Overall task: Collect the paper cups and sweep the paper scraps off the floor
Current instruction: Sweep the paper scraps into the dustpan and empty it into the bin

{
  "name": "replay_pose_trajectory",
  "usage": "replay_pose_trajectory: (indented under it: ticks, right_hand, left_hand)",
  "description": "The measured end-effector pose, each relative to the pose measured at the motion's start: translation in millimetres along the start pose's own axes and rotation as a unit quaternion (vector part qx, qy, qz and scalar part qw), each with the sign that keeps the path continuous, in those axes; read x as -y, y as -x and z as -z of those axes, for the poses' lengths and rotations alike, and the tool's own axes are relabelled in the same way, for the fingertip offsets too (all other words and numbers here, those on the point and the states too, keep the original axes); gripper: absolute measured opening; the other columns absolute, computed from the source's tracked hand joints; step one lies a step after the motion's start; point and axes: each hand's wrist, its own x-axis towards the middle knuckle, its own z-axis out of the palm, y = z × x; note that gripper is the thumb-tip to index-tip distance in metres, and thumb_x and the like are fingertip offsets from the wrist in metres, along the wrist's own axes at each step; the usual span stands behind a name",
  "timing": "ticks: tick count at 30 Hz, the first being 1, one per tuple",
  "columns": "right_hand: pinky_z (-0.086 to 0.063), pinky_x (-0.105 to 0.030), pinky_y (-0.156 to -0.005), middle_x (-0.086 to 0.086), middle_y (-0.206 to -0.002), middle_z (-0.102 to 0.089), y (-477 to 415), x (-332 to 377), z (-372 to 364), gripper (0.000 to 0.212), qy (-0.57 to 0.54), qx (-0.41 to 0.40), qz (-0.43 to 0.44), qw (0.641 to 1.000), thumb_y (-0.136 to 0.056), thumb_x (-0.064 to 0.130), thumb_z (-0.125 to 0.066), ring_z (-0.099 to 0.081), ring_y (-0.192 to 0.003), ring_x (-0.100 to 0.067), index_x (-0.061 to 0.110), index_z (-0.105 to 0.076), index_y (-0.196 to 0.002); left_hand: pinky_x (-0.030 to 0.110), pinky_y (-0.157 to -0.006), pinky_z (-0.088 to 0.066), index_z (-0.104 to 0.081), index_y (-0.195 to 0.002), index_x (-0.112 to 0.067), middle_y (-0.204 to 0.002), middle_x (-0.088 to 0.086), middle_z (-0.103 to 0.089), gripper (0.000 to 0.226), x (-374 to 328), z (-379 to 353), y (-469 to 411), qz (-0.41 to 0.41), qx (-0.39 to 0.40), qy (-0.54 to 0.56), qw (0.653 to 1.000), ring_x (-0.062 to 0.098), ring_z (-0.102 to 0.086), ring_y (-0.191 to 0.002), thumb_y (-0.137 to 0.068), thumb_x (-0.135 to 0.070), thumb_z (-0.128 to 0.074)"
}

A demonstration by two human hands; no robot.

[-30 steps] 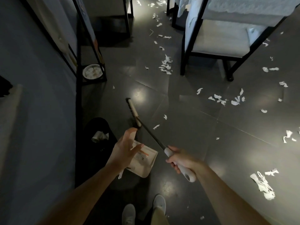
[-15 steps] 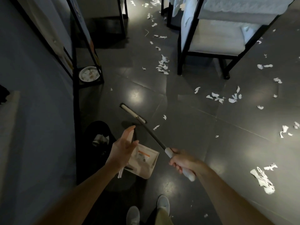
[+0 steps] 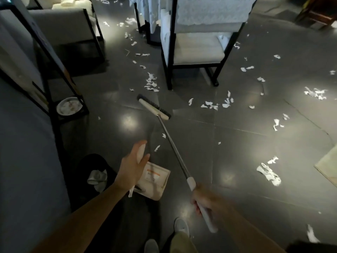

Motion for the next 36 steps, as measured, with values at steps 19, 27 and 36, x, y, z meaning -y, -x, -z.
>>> replay_pose_trajectory:
  ticks: [19,27,36]
  right_hand:
    - [-0.038,-0.022,-0.038,0.002,-0.067,-0.049,-16,-49,251,0.040,-0.197,-0.219,0.158,0.943,-0.085,0.006,-0.058,-0.048,-0.045,-0.008,0.028,-0.050,-0.117]
    - [-0.041,-0.023,-0.040,-0.009,-0.070,-0.050,-20,-25,429,0.042,-0.245,-0.245,0.153,0.925,-0.089,-0.001,-0.045,-0.045,-0.045,-0.013,0.027,-0.046,-0.121]
    - [-0.039,-0.019,-0.039,-0.007,-0.063,-0.047,-103,33,646,0.038,-0.338,-0.235,0.128,0.903,-0.092,0.000,-0.042,-0.041,-0.041,-0.008,0.020,-0.045,-0.125]
  left_hand:
    - [0.027,-0.059,-0.051,-0.041,-0.129,-0.038,-0.091,0.004,-0.062,0.036,-217,-186,-105,-0.130,0.108,-0.048,0.985,0.015,-0.061,-0.070,-0.095,-0.030,-0.053]
    - [0.006,-0.047,-0.038,-0.044,-0.126,-0.036,-0.082,-0.003,-0.059,0.034,-357,-293,-190,-0.212,0.078,-0.032,0.974,0.004,-0.055,-0.058,-0.095,-0.026,-0.055]
    - [0.006,-0.045,-0.038,-0.045,-0.125,-0.037,-0.080,0.002,-0.061,0.034,-495,-438,-342,-0.246,0.119,0.010,0.962,0.007,-0.056,-0.056,-0.097,-0.019,-0.051]
